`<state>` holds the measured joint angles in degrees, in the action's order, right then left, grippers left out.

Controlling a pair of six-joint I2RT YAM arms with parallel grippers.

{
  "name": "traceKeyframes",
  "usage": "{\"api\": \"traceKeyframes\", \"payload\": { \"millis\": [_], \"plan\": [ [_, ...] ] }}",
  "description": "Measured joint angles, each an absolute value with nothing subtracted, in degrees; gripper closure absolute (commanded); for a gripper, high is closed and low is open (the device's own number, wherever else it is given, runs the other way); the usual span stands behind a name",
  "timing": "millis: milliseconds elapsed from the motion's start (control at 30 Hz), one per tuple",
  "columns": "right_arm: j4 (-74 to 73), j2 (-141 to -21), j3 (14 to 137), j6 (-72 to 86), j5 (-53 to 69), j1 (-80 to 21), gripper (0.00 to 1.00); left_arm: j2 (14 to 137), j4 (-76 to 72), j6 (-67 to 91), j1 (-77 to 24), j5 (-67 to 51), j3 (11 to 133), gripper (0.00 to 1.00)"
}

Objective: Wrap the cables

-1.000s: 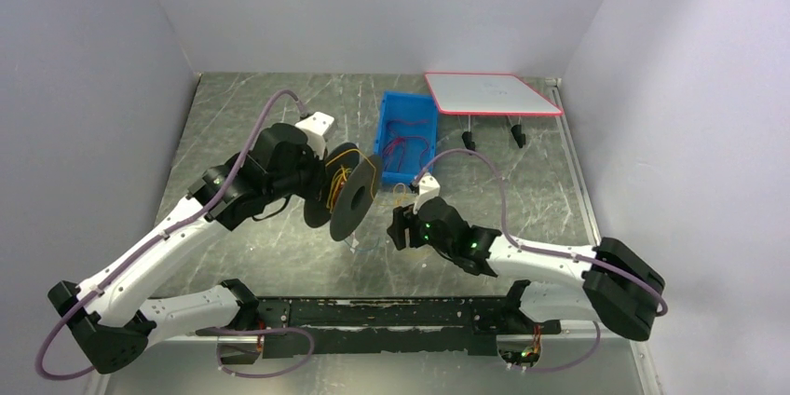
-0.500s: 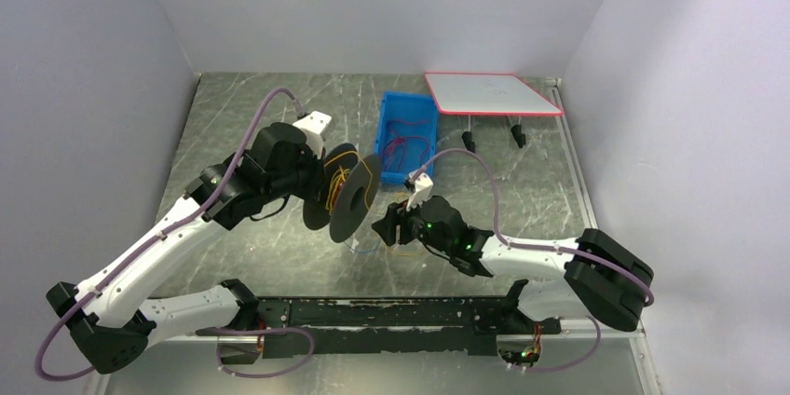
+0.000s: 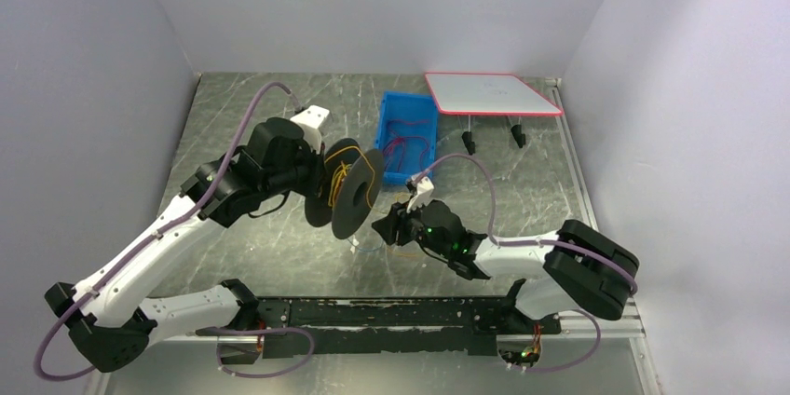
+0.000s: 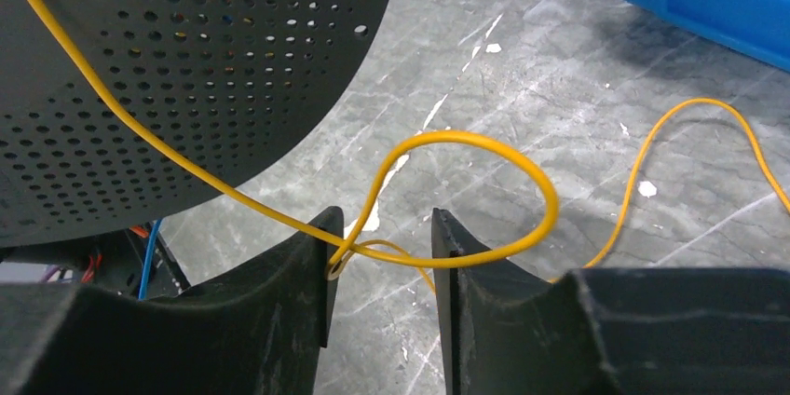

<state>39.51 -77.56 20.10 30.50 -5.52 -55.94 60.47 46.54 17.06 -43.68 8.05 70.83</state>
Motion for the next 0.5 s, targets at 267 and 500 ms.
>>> {"api": "traceKeyframes", "payload": {
  "millis": [267, 500],
  "plan": [
    [44.16, -79.64, 17.8, 31.55, -5.69, -55.94, 0.82, 60.97, 46.85, 17.65, -43.68, 7.22, 73.08, 0.93],
    [44.1, -76.31, 15.0, 31.51, -8.21, -55.94, 1.0, 60.97, 46.96, 17.96, -43.68, 7.22, 74.81, 0.93]
  ]
}}
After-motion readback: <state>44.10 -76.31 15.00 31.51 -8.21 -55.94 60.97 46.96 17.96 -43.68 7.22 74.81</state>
